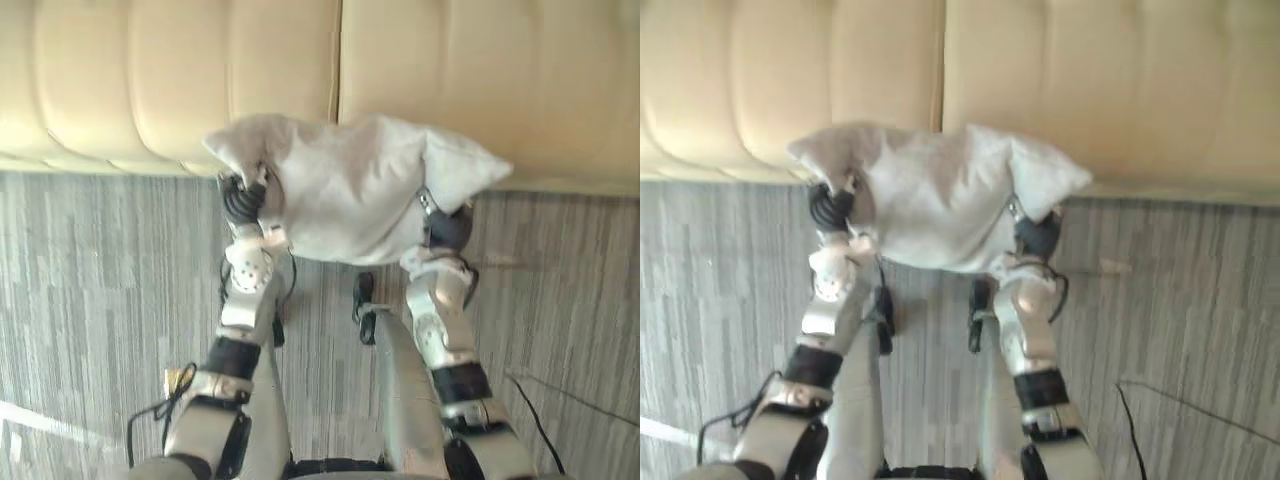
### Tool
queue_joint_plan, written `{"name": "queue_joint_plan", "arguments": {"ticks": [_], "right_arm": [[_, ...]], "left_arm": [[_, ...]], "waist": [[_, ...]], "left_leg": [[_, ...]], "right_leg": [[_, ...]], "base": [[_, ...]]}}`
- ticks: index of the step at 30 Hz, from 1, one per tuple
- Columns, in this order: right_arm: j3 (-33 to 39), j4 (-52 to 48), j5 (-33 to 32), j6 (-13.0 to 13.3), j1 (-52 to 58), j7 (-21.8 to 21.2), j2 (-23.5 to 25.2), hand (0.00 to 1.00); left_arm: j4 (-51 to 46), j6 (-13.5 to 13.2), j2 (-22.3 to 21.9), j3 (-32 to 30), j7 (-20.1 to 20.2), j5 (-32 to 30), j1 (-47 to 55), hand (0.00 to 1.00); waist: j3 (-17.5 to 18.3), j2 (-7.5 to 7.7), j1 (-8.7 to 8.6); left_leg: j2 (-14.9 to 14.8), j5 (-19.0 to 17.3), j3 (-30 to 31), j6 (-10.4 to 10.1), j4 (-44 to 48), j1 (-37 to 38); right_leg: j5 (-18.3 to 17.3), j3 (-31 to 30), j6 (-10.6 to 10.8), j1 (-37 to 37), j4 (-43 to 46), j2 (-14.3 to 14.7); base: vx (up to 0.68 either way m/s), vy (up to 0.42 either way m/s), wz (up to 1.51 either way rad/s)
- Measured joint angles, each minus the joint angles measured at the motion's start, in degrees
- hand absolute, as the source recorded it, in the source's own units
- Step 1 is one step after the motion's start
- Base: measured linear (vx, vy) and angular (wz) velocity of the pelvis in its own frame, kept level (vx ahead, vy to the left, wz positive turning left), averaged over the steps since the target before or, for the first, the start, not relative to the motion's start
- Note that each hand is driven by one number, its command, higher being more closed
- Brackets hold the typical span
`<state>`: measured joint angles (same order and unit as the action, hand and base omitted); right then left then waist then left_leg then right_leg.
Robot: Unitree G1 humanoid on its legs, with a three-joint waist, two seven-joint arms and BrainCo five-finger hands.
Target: Pick up cushions and gather them together orderly.
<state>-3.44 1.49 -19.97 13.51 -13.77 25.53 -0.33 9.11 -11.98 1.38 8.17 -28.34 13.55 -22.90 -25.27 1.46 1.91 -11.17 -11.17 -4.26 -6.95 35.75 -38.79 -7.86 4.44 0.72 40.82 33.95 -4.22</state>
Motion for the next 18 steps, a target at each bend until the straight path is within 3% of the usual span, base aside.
{"name": "queue_joint_plan", "arguments": {"ticks": [2, 3, 8, 12, 15, 18], "right_arm": [[-1.3, -5.1, 1.2, 0.1, 8.1, -1.1, -0.1, 1.0], [-2.1, -6.8, 2.0, 0.2, 12.7, -2.4, -0.3, 1.0], [-5.8, -9.3, 3.9, 0.4, 25.3, -6.0, -1.7, 1.0], [-6.0, -9.4, 7.7, -0.2, 28.9, -7.6, -2.0, 1.0], [-6.0, -7.5, 10.4, -0.4, 28.6, -8.2, -2.0, 1.0], [-6.0, -2.8, 11.2, -0.6, 27.1, -8.7, -2.1, 1.0]], "left_arm": [[-3.8, -0.1, -0.6, 2.0, 1.2, -0.3, 6.5, 1.0], [-5.0, -0.2, -0.6, 2.9, 1.9, -1.2, 10.5, 1.0], [-10.2, -0.7, -0.4, 4.3, 4.3, -1.2, 22.9, 1.0], [-11.5, -1.2, 0.3, 5.1, 5.9, -1.2, 27.7, 1.0], [-11.5, -1.1, 1.1, 5.2, 6.1, -1.2, 29.8, 1.0], [-11.4, -1.0, 2.4, 5.3, 6.1, -1.2, 30.6, 1.0]], "waist": [[0.9, 0.06, 0.1], [4.0, 0.06, 0.1], [9.7, 0.11, 0.45], [12.3, -0.05, 0.48], [12.4, 0.08, 0.2], [13.7, 0.01, -0.53]], "left_leg": [[0.5, -0.1, -0.3, 0.1, -3.0, 6.6], [0.6, -0.1, -0.5, 0.1, -4.2, 7.9], [0.3, -1.7, -2.7, 0.2, -8.4, 17.3], [0.3, -4.3, -3.9, 0.0, -8.7, 21.6], [0.3, -5.9, -5.4, 0.0, -8.9, 26.5], [-0.3, -6.9, -6.7, 0.5, -10.3, 29.7]], "right_leg": [[-0.1, 0.0, 0.2, -6.4, -2.5, 0.0], [-0.1, 0.1, 0.3, -7.7, -4.0, 0.1], [-0.7, -0.6, 1.6, -16.6, -8.9, 0.6], [-1.8, -1.9, 3.0, -20.2, -9.4, 0.8], [-0.9, -1.3, 3.3, -20.6, -3.3, 0.2], [0.7, 2.5, 2.3, -20.6, -1.1, -1.0]], "base": [[0.17, 0.023, 0.01], [0.14, 0.015, 0.02], [0.14, 0.022, -0.1], [0.1, 0.047, -0.2], [0.12, 0.055, -0.32], [0.07, 0.032, -0.31]]}}
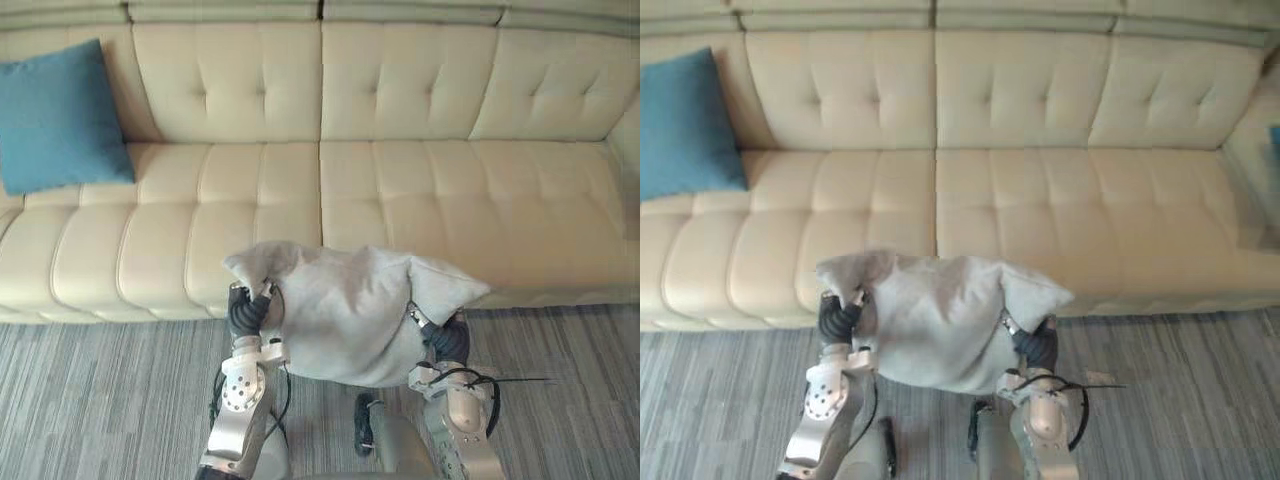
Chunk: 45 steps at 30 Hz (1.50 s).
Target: Pick up cushions and gather them together orderly.
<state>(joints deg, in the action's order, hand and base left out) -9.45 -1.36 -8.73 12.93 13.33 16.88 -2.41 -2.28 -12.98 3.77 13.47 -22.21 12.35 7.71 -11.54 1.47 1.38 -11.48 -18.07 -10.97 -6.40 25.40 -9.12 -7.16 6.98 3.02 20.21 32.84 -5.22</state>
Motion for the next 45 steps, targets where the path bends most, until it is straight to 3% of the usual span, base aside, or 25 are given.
{"name": "queue_joint_plan", "arguments": {"ticks": [2, 4, 5, 6, 8, 9, 10, 11, 12, 14, 15, 19, 21, 22, 25, 27, 30, 32, 34, 35, 36, 37, 38, 40, 45], "right_arm": [[-0.1, 3.6, 0.1, -0.5, -2.5, -0.1, -0.4, 1.0], [-0.5, 5.9, 0.3, -1.1, -3.1, -0.6, -0.7, 1.0], [-1.0, 6.2, 0.4, -1.3, -3.0, -0.6, -0.7, 1.0], [-1.0, 6.6, 0.4, -1.3, -3.2, -0.6, -0.7, 1.0], [-1.0, 6.9, 0.3, -1.8, -2.3, -0.7, -3.1, 1.0], [-1.0, 6.9, 0.3, -1.9, -2.4, -0.7, -3.3, 1.0], [-1.0, 6.8, 0.3, -2.2, -2.3, -0.7, -3.3, 1.0], [-1.0, 6.1, 0.2, -2.4, -1.4, -0.7, -3.5, 1.0], [-0.9, 5.5, 0.1, -2.5, -1.0, -0.7, -3.6, 1.0], [-0.6, 0.5, -0.2, -2.7, 1.5, -0.6, -3.9, 1.0], [-0.6, -0.6, -0.2, -2.6, 1.6, -0.6, -3.9, 1.0], [0.8, -1.9, -0.2, -2.0, -0.1, -0.4, -4.2, 1.0], [1.3, -1.7, -0.1, -2.1, 0.0, -0.4, -4.4, 1.0], [1.9, -0.6, 0.0, -2.1, -0.4, -0.4, -4.1, 1.0], [2.0, 0.9, 0.4, -3.4, 0.5, -0.5, -1.0, 1.0], [2.0, 1.1, 1.4, -3.6, 0.6, -0.5, -0.1, 1.0], [2.2, 2.1, 2.1, -3.8, 0.2, -0.7, -0.1, 1.0], [2.4, 3.6, 2.1, -3.8, 0.1, -0.7, 0.1, 1.0], [2.4, 3.7, 2.1, -3.8, -0.6, -0.7, 0.0, 1.0], [2.4, 3.6, 2.2, -3.7, -1.2, -0.6, 0.1, 1.0], [2.4, 3.6, 2.2, -3.6, -1.3, -0.6, 0.1, 1.0], [2.4, 4.4, 2.2, -3.2, -1.7, -0.5, -0.1, 1.0], [2.6, 5.2, 2.2, -3.6, -2.2, -0.5, -1.1, 1.0], [2.5, 5.2, 2.6, -3.8, -2.1, -0.5, -1.6, 1.0], [2.8, 4.4, 2.6, -3.9, -1.8, -0.5, -1.6, 1.0]], "left_arm": [[0.1, 0.0, 1.1, 0.0, 0.0, 0.0, -0.1, 1.0], [0.4, 0.0, 2.5, -0.1, 0.0, 0.0, 0.0, 1.0], [0.7, 0.0, 3.2, 0.1, 0.0, -0.1, -0.1, 1.0], [1.6, -0.1, 3.2, 0.3, 0.0, -0.4, -0.3, 1.0], [3.9, 0.3, 1.8, 1.1, 0.2, -0.9, 0.7, 1.0], [4.0, 0.3, 1.7, 1.1, 0.2, -0.9, 1.0, 1.0], [4.1, 0.8, 1.3, 1.1, 0.4, -0.8, 1.2, 1.0], [4.1, 1.2, 0.3, 1.0, 0.8, -0.5, 1.9, 1.0], [4.1, 1.2, 0.0, 1.0, 1.1, -0.3, 2.1, 1.0], [4.0, 1.2, -0.8, 1.1, 1.9, 0.2, 3.0, 1.0], [4.0, 1.2, -0.8, 1.1, 2.3, 0.2, 3.1, 1.0], [4.0, 1.8, -0.7, 1.3, 3.0, 0.2, 3.2, 1.0], [3.9, 2.0, -0.8, 1.4, 3.6, 0.2, 3.2, 1.0], [3.8, 2.1, -0.5, 1.7, 3.7, 0.2, 3.2, 1.0], [3.2, 2.2, 1.3, 1.8, 3.8, 0.2, 3.8, 1.0], [2.5, 2.2, 1.7, 1.8, 3.8, 0.2, 4.5, 1.0], [0.8, 2.2, 2.5, 2.2, 3.9, 0.2, 4.5, 1.0], [0.8, 2.2, 2.9, 2.4, 4.0, 0.2, 4.4, 1.0], [0.8, 2.2, 2.9, 2.4, 4.0, 0.1, 3.6, 1.0], [0.8, 2.1, 3.9, 2.6, 4.0, 0.1, 3.1, 1.0], [0.8, 2.1, 4.2, 2.6, 4.0, 0.1, 2.9, 1.0], [1.5, 2.2, 4.4, 2.8, 4.0, 0.1, 2.2, 1.0], [2.0, 2.5, 3.3, 3.0, 4.0, 0.0, 2.5, 1.0], [1.8, 2.5, 2.8, 3.4, 3.9, -0.4, 2.6, 1.0], [0.8, 2.4, 1.5, 3.5, 3.9, -1.0, 2.5, 1.0]], "waist": [[-0.1, -0.59, -0.3], [1.5, -0.2, -0.63], [2.2, 0.8, -1.35], [2.2, 0.84, -1.73], [4.5, -3.19, -1.71], [4.6, -3.65, -1.71], [4.4, -3.91, -1.71], [4.3, -3.89, -1.5], [4.2, -3.73, -1.32], [3.8, -3.5, -0.39], [3.8, -3.29, -0.07], [3.9, -2.85, 0.97], [4.3, -3.21, 1.27], [4.5, -3.6, 1.78], [5.8, 0.12, 1.95], [6.0, 0.31, 2.18], [5.8, 0.09, 1.57], [6.0, 0.2, 0.66], [6.2, 0.51, 0.4], [6.9, 2.03, 0.02], [6.8, 2.54, -0.05], [6.5, 3.39, -0.31], [6.5, 1.5, 0.05], [6.7, -0.2, 0.69], [7.6, -0.06, 1.22]], "left_leg": [[-0.1, 0.2, -0.4, 0.6, -3.3, 2.6], [0.1, 0.5, -0.4, 0.5, -6.7, 4.8], [1.3, 0.4, -0.1, -0.9, -7.6, 5.9], [1.2, -0.2, 0.4, -1.8, -7.5, 6.7], [-1.9, 0.1, 1.3, -3.1, -8.4, 7.8], [-2.3, 0.5, 2.6, -3.0, -7.4, 7.5], [-3.1, 1.0, 4.9, -2.4, -1.7, 5.3], [-4.7, 5.5, 7.1, -0.1, 14.2, -1.0], [-5.3, 6.8, 7.0, 0.6, 18.6, -2.8], [-6.4, 6.9, 5.4, 1.6, 32.4, -9.5], [-6.0, 6.1, 4.5, 2.1, 32.9, -11.1], [-0.6, 3.9, 1.6, 4.0, 13.4, -13.9], [2.3, 8.4, 2.2, 3.7, -0.8, -11.3], [2.9, 14.1, 3.0, 3.7, -5.0, -9.5], [7.0, 13.5, 0.6, 5.2, -8.1, -6.6], [8.2, 12.9, -0.9, 6.1, -9.9, -3.7], [8.5, 12.6, -1.0, 6.7, -13.5, 1.6], [8.1, 12.4, -0.5, 7.0, -14.3, 3.6], [8.1, 12.4, 0.6, 6.8, -14.8, 3.9], [9.4, 12.4, 1.7, 6.2, -14.6, 3.1], [10.0, 12.3, 2.0, 6.0, -14.5, 3.1], [11.4, 12.0, 2.8, 5.5, -14.2, 3.3], [10.3, 11.8, 3.5, 5.0, -14.1, 3.1], [8.7, 11.8, 3.7, 4.3, -14.8, 3.1], [6.7, 13.0, 3.9, 2.4, -18.8, 5.6]], "right_leg": [[0.7, 1.9, -0.3, 1.8, 1.0, -0.4], [0.6, 2.4, -0.9, 1.4, -8.6, 0.3], [4.2, 1.2, -1.3, -0.3, -15.6, 0.0], [6.2, 0.5, -2.8, -0.5, -15.3, 0.3], [3.9, 2.9, -4.1, -1.3, -14.9, 3.3], [3.4, 3.2, -4.4, -1.6, -14.6, 3.8], [2.5, 3.5, -5.2, -2.7, -14.5, 4.5], [1.0, 4.2, -6.0, -6.3, -15.4, 5.2], [0.6, 4.1, -6.4, -7.6, -15.7, 5.2], [-0.6, 4.8, -7.5, -13.6, -18.3, 5.1], [-0.8, 4.8, -7.4, -14.8, -19.1, 4.9], [-1.7, 4.9, -6.1, -18.2, -21.7, 2.9], [-2.8, 5.1, -3.7, -19.8, -22.4, 2.3], [-3.4, 4.6, -2.5, -20.4, -22.8, 2.5], [-4.4, 3.5, -0.8, -21.3, -22.7, -1.8], [-3.7, 2.6, 0.4, -21.3, -19.7, -3.1], [-2.1, 0.4, 4.8, -13.7, -0.8, -4.9], [-5.0, -2.6, 3.4, -10.4, 3.7, -4.1], [-6.1, -5.8, 2.7, -7.5, -0.3, -2.5], [-1.6, -8.0, 1.4, -7.7, -10.4, -2.0], [0.2, -8.3, 1.1, -7.8, -11.8, -2.2], [-0.8, -8.1, 2.1, -8.6, -13.8, -3.6], [0.1, -7.5, 1.6, -10.1, -16.8, -2.5], [2.2, -6.9, 0.9, -12.0, -21.7, -0.9], [6.6, -5.9, -0.2, -17.4, -31.3, 1.5]], "base": [[0.08, 0.026, -0.43], [0.16, 0.003, -0.26], [0.24, -0.088, 0.09], [0.27, -0.112, 0.15], [0.36, -0.113, -0.04], [0.45, -0.155, -0.04], [0.42, -0.175, 0.07], [0.34, -0.149, 0.1], [0.34, -0.096, 0.09], [0.29, -0.032, 0.09], [0.25, -0.012, 0.07], [0.22, 0.1, 0.08], [0.26, 0.206, 0.06], [0.17, 0.175, -0.11], [0.25, 0.175, -0.02], [0.24, 0.136, -0.27], [0.18, 0.105, -0.05], [0.16, 0.038, 0.27], [0.11, -0.073, 0.35], [0.1, -0.097, 0.46], [0.1, -0.144, 0.54], [0.08, -0.154, 0.28], [0.1, -0.175, 0.25], [0.07, -0.098, -0.08], [0.09, -0.075, -0.05]]}}
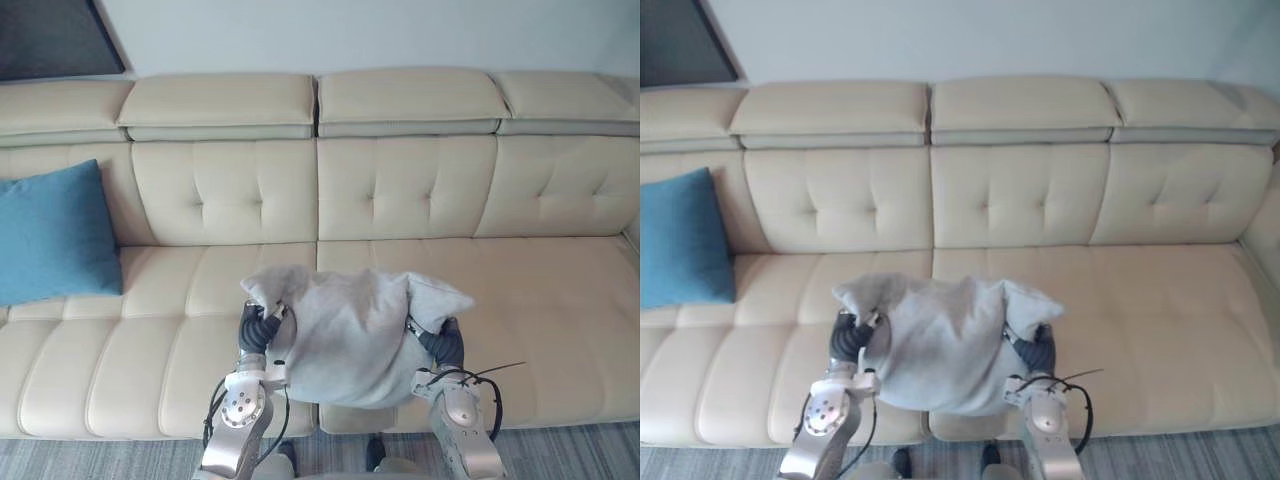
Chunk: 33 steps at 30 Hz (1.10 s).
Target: Pick up cushions and gather them together orderly.
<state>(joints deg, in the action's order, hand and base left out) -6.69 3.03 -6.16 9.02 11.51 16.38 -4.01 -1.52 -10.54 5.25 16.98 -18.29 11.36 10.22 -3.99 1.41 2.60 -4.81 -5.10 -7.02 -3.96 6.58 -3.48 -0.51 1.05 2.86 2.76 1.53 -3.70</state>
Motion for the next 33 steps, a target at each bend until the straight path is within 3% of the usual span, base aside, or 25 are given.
{"name": "queue_joint_plan", "arguments": {"ticks": [7, 14, 20, 25, 29, 30, 31, 33], "right_arm": [[2.0, -2.8, -0.1, 0.0, -0.1, 0.1, 0.6, 1.0], [1.8, 5.5, -1.4, -0.1, -16.7, 2.2, -0.7, 1.0], [1.8, 8.4, -2.9, -0.1, -30.5, 5.0, -1.4, 1.0], [2.2, 14.2, -4.3, -0.3, -41.8, 6.9, -3.9, 1.0], [4.4, 21.1, -5.3, -0.4, -55.0, 8.2, -5.7, 1.0], [4.5, 22.0, -5.3, -0.4, -57.2, 8.5, -6.1, 1.0], [4.8, 24.0, -5.3, -0.4, -60.8, 8.8, -7.1, 0.0], [5.6, 27.1, -5.4, -0.3, -65.3, 9.1, -7.4, 0.0]], "left_arm": [[-0.1, 0.1, 0.1, 1.1, -0.6, -0.1, -2.9, 1.0], [3.9, 0.1, 4.2, 0.1, -5.5, -1.3, -17.2, 1.0], [8.7, -0.1, 5.5, -2.3, -9.6, -1.1, -30.5, 1.0], [16.0, -0.1, 8.5, -2.8, -10.7, 0.4, -42.5, 1.0], [24.2, -0.3, 11.5, -4.4, -11.3, 2.0, -55.3, 1.0], [25.6, -0.4, 11.9, -4.6, -11.3, 2.5, -57.3, 0.0], [27.9, -0.6, 12.6, -5.4, -11.3, 3.1, -60.4, 0.0], [31.2, -1.4, 13.2, -6.8, -11.2, 4.2, -63.9, 0.0]], "waist": [[1.6, 0.27, -0.04], [1.2, 0.16, -0.14], [-4.0, 0.16, 0.4], [-7.6, 0.18, 0.65], [-12.4, 0.07, 0.54], [-12.7, 0.04, 0.57], [-14.3, -0.11, 0.55], [-16.1, -0.22, 0.34]], "left_leg": [[0.6, 0.4, 1.0, 0.1, -1.7, 0.9], [1.3, 4.2, 1.2, 0.5, -4.7, -4.7], [0.7, 7.1, 1.3, 0.3, -4.5, -12.5], [0.3, 9.2, 1.2, 0.1, -4.8, -17.7], [0.2, 12.4, 1.1, -0.3, -7.9, -20.1], [0.2, 13.3, 1.1, -0.3, -8.7, -20.9], [0.2, 14.7, 1.1, -0.4, -10.4, -21.1], [0.1, 16.1, 1.2, -0.5, -12.3, -21.1]], "right_leg": [[0.8, 0.5, 0.3, -2.1, -3.1, -0.4], [4.6, 0.5, -0.1, 3.4, -6.0, -0.7], [7.7, 0.5, -0.6, 11.1, -5.9, -0.3], [9.6, 0.5, -1.0, 16.9, -5.4, 0.0], [11.3, 0.5, -1.4, 20.7, -5.7, 0.5], [11.7, 0.5, -1.4, 21.8, -5.9, 0.6], [12.2, 0.6, -1.5, 22.7, -6.1, 0.7], [12.8, 0.6, -1.5, 23.5, -6.5, 0.9]], "base": [[0.05, 0.003, 0.08], [-0.07, 0.002, 0.02], [-0.13, -0.012, -0.02], [-0.12, -0.031, -0.03], [-0.09, -0.029, -0.03], [-0.08, -0.025, -0.01], [-0.07, -0.014, -0.02], [-0.07, -0.003, -0.01]]}}
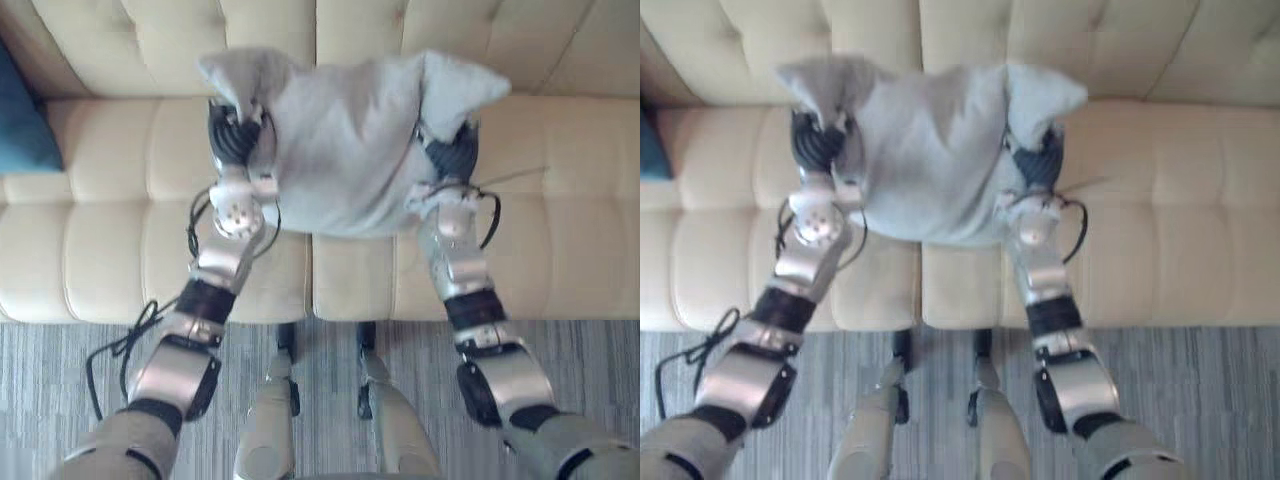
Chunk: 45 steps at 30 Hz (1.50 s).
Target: Pick up cushions and gather them together orderly.
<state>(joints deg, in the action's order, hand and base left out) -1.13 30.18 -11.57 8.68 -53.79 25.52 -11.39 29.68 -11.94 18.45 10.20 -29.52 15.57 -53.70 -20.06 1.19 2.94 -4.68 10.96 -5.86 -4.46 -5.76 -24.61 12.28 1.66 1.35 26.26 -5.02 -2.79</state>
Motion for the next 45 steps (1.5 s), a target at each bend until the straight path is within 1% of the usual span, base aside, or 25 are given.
{"name": "queue_joint_plan", "arguments": {"ticks": [2, 6, 7, 11, 14, 15, 16, 17, 18, 21, 24, 27, 30, 31, 33, 35, 36, 37, 38, 39, 40, 41, 43, 44, 45], "right_arm": [[1.2, 1.5, -0.9, 0.1, -4.0, 0.8, -0.4, 0.0], [1.2, 5.6, -1.9, 0.6, -8.9, 2.1, -2.6, 0.0], [1.5, 6.8, -2.4, 0.9, -10.0, 2.1, -3.1, 0.0], [1.6, 8.6, -5.4, 1.0, -11.1, 1.9, -4.8, 0.0], [1.7, 11.1, -7.4, 1.0, -12.9, 1.1, -6.7, 0.0], [1.9, 11.7, -9.5, 1.0, -12.9, 0.3, -7.2, 0.0], [2.5, 11.9, -10.5, 1.0, -12.9, 0.1, -7.3, 0.0], [3.1, 11.9, -12.8, 1.0, -12.9, -0.4, -7.4, 0.0], [3.2, 11.9, -15.1, 1.0, -12.8, -0.7, -7.8, 0.0], [3.5, 11.5, -19.1, 1.0, -11.7, -1.1, -10.1, 0.0], [6.4, 7.4, -20.1, 1.1, -7.5, -2.1, -12.1, 0.0], [8.3, 1.0, -20.7, 1.7, 1.1, -3.2, -13.7, 0.0], [10.7, -7.1, -20.3, 2.3, 12.6, -4.8, -13.4, 0.0], [10.9, -10.0, -19.5, 2.5, 17.8, -5.6, -12.7, 0.0], [12.2, -14.3, -17.5, 2.8, 26.1, -7.0, -8.7, 0.0], [12.2, -17.6, -14.4, 2.9, 36.1, -8.9, -3.5, 0.0], [12.2, -18.1, -13.2, 2.9, 39.3, -9.6, -1.7, 0.0], [12.2, -18.1, -11.8, 2.8, 43.7, -10.6, 0.8, 0.0], [12.2, -18.1, -11.3, 2.7, 45.3, -11.0, 1.8, 0.0], [12.2, -17.7, -10.3, 2.6, 49.9, -12.2, 4.3, 0.0], [12.2, -16.6, -8.9, 2.6, 53.4, -13.3, 6.4, 0.0], [12.2, -15.2, -8.2, 2.5, 54.9, -13.9, 7.4, 0.0], [12.2, -7.6, -6.4, 2.0, 59.7, -15.5, 9.5, 0.0], [12.3, -5.5, -6.3, 1.8, 60.6, -16.0, 9.7, 0.0], [12.3, -1.5, -6.2, 1.4, 61.6, -16.6, 9.9, 0.0]], "left_arm": [[3.6, -1.2, 1.0, -0.4, 0.0, 1.1, -4.3, 0.0], [9.0, -1.6, 2.6, -2.0, 1.1, 2.2, -10.1, 0.0], [10.8, -1.6, 3.1, -2.1, 1.4, 2.8, -11.4, 0.0], [14.8, -1.4, 3.7, -3.7, 2.6, 3.7, -13.6, 0.0], [16.4, -1.1, 5.3, -3.9, 4.0, 3.7, -15.7, 0.0], [16.5, -1.1, 5.9, -4.4, 4.9, 3.7, -15.7, 0.0], [16.6, -1.0, 6.3, -5.1, 4.9, 3.7, -15.7, 0.0], [16.6, -0.8, 7.1, -5.8, 5.2, 3.8, -15.7, 0.0], [16.6, -0.7, 7.7, -6.5, 5.4, 4.2, -15.7, 0.0], [15.9, -0.7, 9.6, -9.0, 6.4, 6.6, -14.9, 0.0], [12.2, -0.8, 10.5, -11.4, 7.3, 8.3, -11.9, 0.0], [6.3, -1.4, 10.4, -12.8, 7.7, 8.9, -3.3, 0.0], [0.6, -1.6, 7.9, -13.8, 8.6, 8.6, 7.7, 0.0], [-1.6, -1.6, 5.4, -14.4, 8.7, 8.1, 12.8, 0.0], [-4.3, -1.7, 0.3, -14.8, 9.1, 7.4, 21.6, 0.0], [-5.4, -1.3, -6.1, -13.4, 11.0, 5.1, 32.1, 0.0], [-5.4, -1.2, -7.8, -12.6, 11.6, 4.4, 35.3, 0.0], [-5.4, -0.8, -9.9, -11.6, 13.0, 3.4, 39.7, 0.0], [-5.3, -0.6, -10.5, -11.2, 13.5, 3.0, 41.2, 0.0], [-5.2, -0.1, -12.0, -10.8, 15.1, 1.9, 45.3, 0.0], [-3.9, 0.1, -13.1, -10.8, 16.4, 0.7, 48.4, 0.0], [-2.8, 0.3, -13.5, -10.8, 17.1, 0.0, 50.2, 0.0], [2.9, 1.1, -14.8, -10.9, 19.3, -2.2, 54.6, 0.0], [4.5, 1.3, -15.1, -11.0, 19.9, -2.7, 55.2, 0.0], [7.7, 1.6, -15.4, -11.0, 21.1, -3.5, 56.2, 0.0]], "waist": [[-2.0, -0.11, -0.19], [-2.1, -0.15, -0.39], [-2.4, -0.46, -0.58], [-2.5, -0.62, -0.59], [-2.5, -0.64, -0.6], [-2.5, -0.65, -0.56], [-2.5, -0.65, -0.56], [-2.5, -0.66, -0.56], [-2.5, -0.71, -0.52], [-2.6, -0.84, -0.26], [-2.6, -0.85, 0.06], [-2.6, -0.87, 0.05], [-2.5, -0.88, 0.12], [-2.5, -0.9, 0.26], [-2.2, -0.78, 0.38], [-1.5, -0.71, 0.64], [-1.0, -0.69, 0.69], [-0.3, -0.67, 0.74], [-0.1, -0.67, 0.87], [0.9, -0.67, 0.87], [2.9, -0.7, 0.91], [4.0, -0.68, 0.99], [8.8, -0.76, 0.75], [9.7, -0.77, 0.74], [11.4, -0.79, 0.73]], "left_leg": [[0.0, 0.2, 0.1, 0.0, -0.1, -0.1], [0.2, 0.4, 0.3, 0.1, -0.1, -2.3], [0.2, 0.4, 0.7, 0.1, -0.1, -2.5], [0.1, 0.4, 0.8, 0.0, -0.1, -2.8], [0.1, 0.6, 0.8, -0.2, -0.1, -3.8], [0.0, 0.7, 0.7, -0.3, -0.1, -3.9], [-0.1, 0.7, 0.7, -0.3, -0.1, -3.9], [-0.2, 0.8, 0.6, -0.5, -0.1, -3.9], [-0.3, 0.8, 0.6, -0.5, -0.1, -3.9], [-0.5, 0.8, 0.5, -0.5, -0.1, -3.9], [-0.5, 0.9, 0.4, -0.6, -0.1, -3.8], [-0.6, 0.8, 0.7, -0.6, -0.1, -2.5], [-0.6, 0.5, 1.2, -0.9, -0.1, -0.8], [-0.8, 0.3, 1.3, -1.0, -0.1, 0.2], [-0.9, -0.5, 1.4, -0.8, -0.1, 1.9], [-0.9, -1.6, 1.3, -1.0, 0.0, 4.2], [-0.9, -1.9, 1.3, -0.8, 0.0, 4.8], [-0.9, -2.5, 1.2, -0.7, 0.8, 5.4], [-0.9, -2.8, 1.2, -0.7, 1.1, 5.8], [-1.0, -3.7, 0.9, -0.4, 1.7, 7.1], [-1.0, -4.5, 0.7, -0.8, 2.4, 8.2], [-0.9, -4.8, 0.5, -0.8, 2.4, 9.0], [-0.9, -6.1, 0.2, -0.9, 2.6, 12.4], [-0.9, -6.4, 0.2, -0.9, 2.6, 13.3], [-0.9, -6.9, 0.1, -0.9, 2.5, 14.7]], "right_leg": [[0.1, 0.1, 0.0, 0.1, 0.0, 0.0], [0.2, 0.3, 0.1, 2.0, 0.0, -0.2], [0.2, 0.6, 0.1, 2.1, 0.0, -0.2], [0.1, 0.9, 0.1, 2.3, 0.0, -0.1], [0.1, 1.0, 0.1, 3.3, 0.0, -0.2], [0.1, 1.0, 0.1, 3.4, 0.0, -0.2], [0.1, 1.0, 0.1, 3.4, 0.0, -0.1], [0.1, 1.0, 0.1, 3.4, 0.0, -0.1], [0.1, 1.0, 0.1, 3.4, 0.0, 0.0], [0.1, 1.1, 0.1, 3.4, 0.0, 0.0], [0.1, 1.5, 0.1, 3.0, 0.0, 0.0], [0.0, 2.3, 0.0, 1.4, 0.0, 0.0], [-1.0, 2.9, -0.2, -0.6, 0.2, 0.0], [-1.8, 3.0, -0.2, -1.3, 1.2, 0.0], [-2.8, 3.3, -0.2, -2.9, 1.8, 0.1], [-3.8, 3.3, -0.2, -5.0, 2.1, 0.1], [-4.2, 3.3, -0.2, -5.6, 2.2, 0.1], [-4.7, 3.2, -0.1, -6.4, 2.6, 0.1], [-4.9, 3.2, -0.1, -6.7, 2.8, 0.1], [-5.4, 3.0, -0.1, -8.2, 2.9, 0.1], [-6.1, 3.0, 0.0, -9.5, 2.9, 0.1], [-6.2, 3.0, 0.1, -10.2, 2.9, 0.2], [-7.9, 2.8, 0.5, -13.6, 3.0, 0.3], [-8.2, 2.8, 0.6, -14.5, 3.0, 0.3], [-9.0, 2.9, 1.1, -15.7, 3.0, 0.3]], "base": [[-0.06, 0.013, 0.02], [-0.04, 0.021, 0.04], [-0.03, 0.023, 0.08], [-0.01, 0.005, 0.02], [0.0, 0.0, 0.0], [0.0, 0.0, 0.0], [0.0, 0.0, 0.0], [0.0, 0.0, 0.0], [0.0, 0.0, 0.0], [0.0, 0.0, 0.0], [-0.01, 0.013, 0.04], [-0.01, 0.019, 0.1], [-0.01, 0.005, 0.12], [0.0, -0.006, 0.1], [0.01, -0.012, 0.07], [0.02, -0.008, 0.0], [0.05, -0.02, 0.01], [0.05, -0.016, 0.0], [0.06, -0.021, -0.03], [0.06, -0.019, -0.07], [0.05, -0.017, -0.09], [0.1, -0.01, -0.09], [0.14, -0.002, -0.04], [0.12, 0.0, 0.01], [0.11, 0.0, 0.0]]}}
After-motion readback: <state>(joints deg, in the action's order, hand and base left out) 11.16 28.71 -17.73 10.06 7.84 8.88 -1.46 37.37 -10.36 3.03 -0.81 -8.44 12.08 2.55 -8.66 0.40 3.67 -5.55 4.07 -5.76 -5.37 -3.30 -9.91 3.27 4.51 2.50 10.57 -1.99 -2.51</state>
